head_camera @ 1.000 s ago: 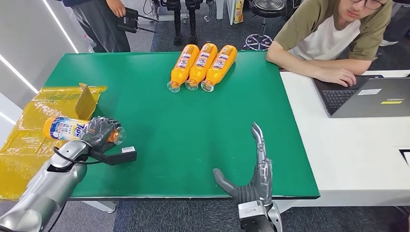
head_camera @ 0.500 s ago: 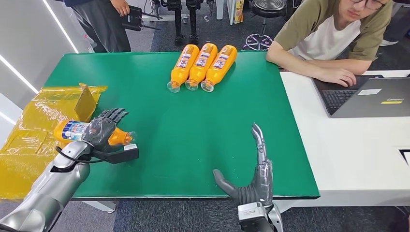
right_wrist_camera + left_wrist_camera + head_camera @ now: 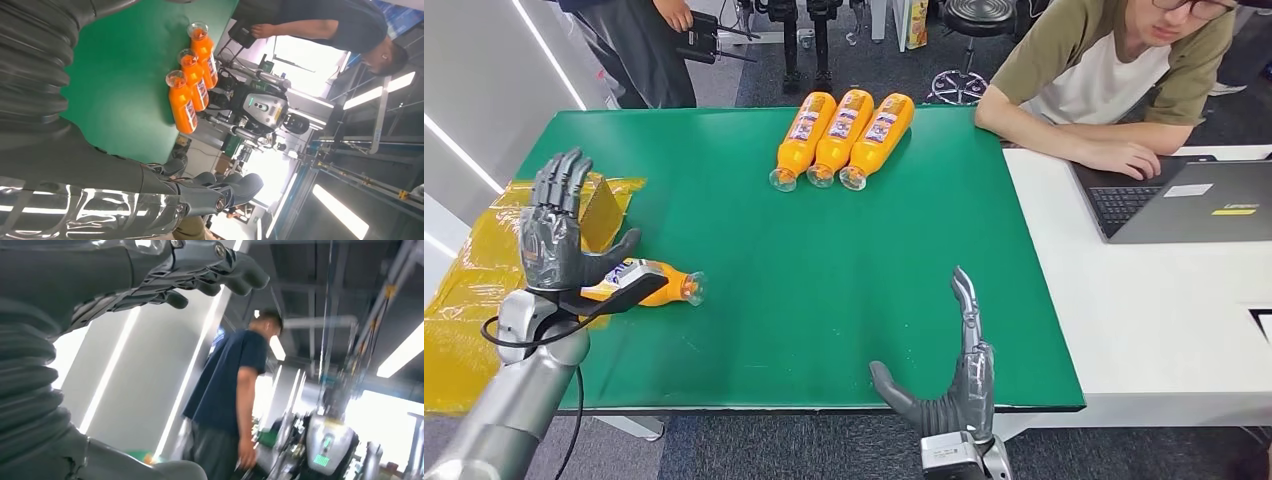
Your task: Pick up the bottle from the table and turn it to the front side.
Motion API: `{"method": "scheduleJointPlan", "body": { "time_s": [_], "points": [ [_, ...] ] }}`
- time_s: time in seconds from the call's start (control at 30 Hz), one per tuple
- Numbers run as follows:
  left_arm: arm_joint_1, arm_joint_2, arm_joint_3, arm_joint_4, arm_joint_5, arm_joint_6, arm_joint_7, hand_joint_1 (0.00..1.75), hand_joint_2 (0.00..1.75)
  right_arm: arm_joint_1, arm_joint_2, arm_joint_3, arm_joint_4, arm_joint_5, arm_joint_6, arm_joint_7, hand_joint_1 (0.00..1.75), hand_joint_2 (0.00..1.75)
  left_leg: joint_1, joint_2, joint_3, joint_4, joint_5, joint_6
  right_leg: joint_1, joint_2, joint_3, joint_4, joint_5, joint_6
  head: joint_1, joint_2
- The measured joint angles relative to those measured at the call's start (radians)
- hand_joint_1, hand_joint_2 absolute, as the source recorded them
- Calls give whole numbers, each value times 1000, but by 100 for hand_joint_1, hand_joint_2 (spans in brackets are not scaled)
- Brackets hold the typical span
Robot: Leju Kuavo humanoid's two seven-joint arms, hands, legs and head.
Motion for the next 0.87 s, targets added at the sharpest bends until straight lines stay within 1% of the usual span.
{"method": "scheduleJointPlan", "body": {
  "time_s": [0.1,0.27,0.37,0.47,0.57,0.67,0.77,0.87],
  "points": [
    [54,-26,49,-163,156,-21,-69,0,175,4,0,-1,0,-3,-3,2,0,175,0,0,0,0,0,0,0,0,0,0,0,0,0,0],
    [134,-85,63,-385,292,-79,-84,0,175,4,0,-1,0,-19,-4,-3,0,175,0,-1,0,0,0,1,0,-1,1,-1,0,1,0,0],
    [196,-144,45,-497,464,-145,-105,0,175,4,0,-1,2,-29,-7,-8,0,175,-1,-1,0,0,-1,1,0,-1,1,-1,-1,1,0,0],
    [277,-229,2,-585,603,-184,-114,0,175,4,0,-1,3,-38,-18,-11,0,175,-1,-1,0,0,-1,2,-1,-1,1,-2,-1,2,0,0],
    [353,-313,-54,-634,697,-223,-96,0,175,9,0,-1,2,-31,-37,3,0,175,-1,-1,-1,0,-2,3,-1,-2,2,-2,-2,3,0,0],
    [414,-369,-84,-652,769,-262,-84,0,175,25,0,-1,-5,3,-58,29,0,175,-1,-1,0,0,-4,4,-1,-2,2,-2,-2,3,0,0],
    [473,-401,-93,-666,724,-256,-70,0,175,41,-5,-1,-20,36,-75,48,0,175,-1,-1,0,0,-4,4,-1,-2,2,-2,-3,4,0,0],
    [516,-415,-94,-686,679,-251,-65,0,175,49,-15,-2,-30,41,-85,55,0,175,-1,-1,0,0,-4,4,-1,-2,2,-2,-3,3,0,0]
  ]
}}
